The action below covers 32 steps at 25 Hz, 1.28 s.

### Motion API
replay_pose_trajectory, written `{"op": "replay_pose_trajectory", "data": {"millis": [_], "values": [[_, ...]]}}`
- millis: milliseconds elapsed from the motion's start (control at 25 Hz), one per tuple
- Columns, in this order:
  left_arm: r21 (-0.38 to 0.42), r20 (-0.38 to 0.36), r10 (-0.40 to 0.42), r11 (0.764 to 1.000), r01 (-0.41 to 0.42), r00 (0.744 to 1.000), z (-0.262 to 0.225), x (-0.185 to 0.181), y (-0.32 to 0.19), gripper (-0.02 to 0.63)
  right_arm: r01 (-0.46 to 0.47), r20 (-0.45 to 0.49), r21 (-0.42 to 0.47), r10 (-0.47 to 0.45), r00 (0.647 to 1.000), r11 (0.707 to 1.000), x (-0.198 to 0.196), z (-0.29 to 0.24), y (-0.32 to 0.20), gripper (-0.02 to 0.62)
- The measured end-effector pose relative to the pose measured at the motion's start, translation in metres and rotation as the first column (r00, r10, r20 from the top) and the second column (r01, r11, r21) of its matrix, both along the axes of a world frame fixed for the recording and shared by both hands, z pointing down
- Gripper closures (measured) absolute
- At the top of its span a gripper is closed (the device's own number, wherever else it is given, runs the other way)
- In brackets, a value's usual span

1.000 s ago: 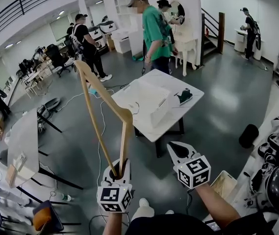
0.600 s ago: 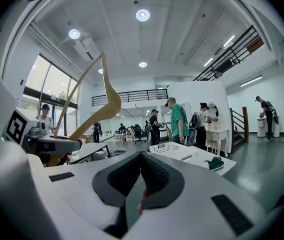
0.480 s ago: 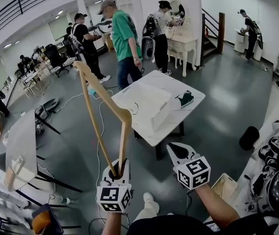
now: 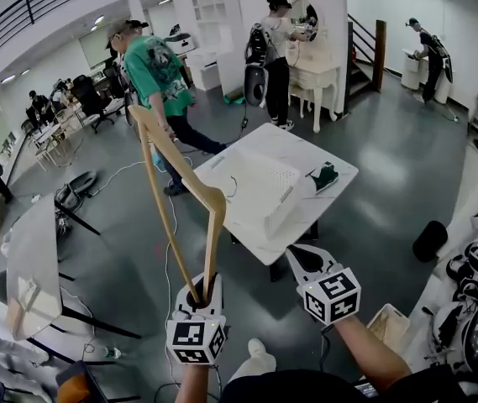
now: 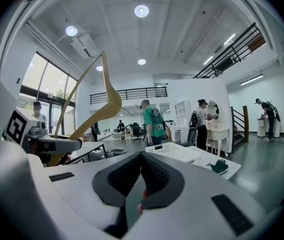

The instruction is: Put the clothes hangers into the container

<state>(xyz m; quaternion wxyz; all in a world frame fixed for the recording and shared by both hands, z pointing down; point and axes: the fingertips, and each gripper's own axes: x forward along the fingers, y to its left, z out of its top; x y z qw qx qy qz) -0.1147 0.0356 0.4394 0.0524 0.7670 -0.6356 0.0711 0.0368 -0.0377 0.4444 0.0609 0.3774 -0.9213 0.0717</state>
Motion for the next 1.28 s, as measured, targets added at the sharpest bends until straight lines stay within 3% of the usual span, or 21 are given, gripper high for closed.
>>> {"op": "replay_pose_trajectory", "data": {"millis": [520, 1280], "values": [[-0.016, -0.016, 0.051, 0.999, -0.051, 0.999, -0.006, -0.044, -0.073, 0.552, -0.029, -0.02, -0.01, 0.029, 0.999, 1.0, -0.045, -0.009, -0.066, 0.577], [-0.03, -0.056, 0.124, 0.992, -0.126, 0.991, 0.008, -0.094, -0.133, 0.552, -0.084, -0.046, -0.005, 0.083, 0.995, 0.996, -0.098, -0.008, -0.12, 0.577]]}}
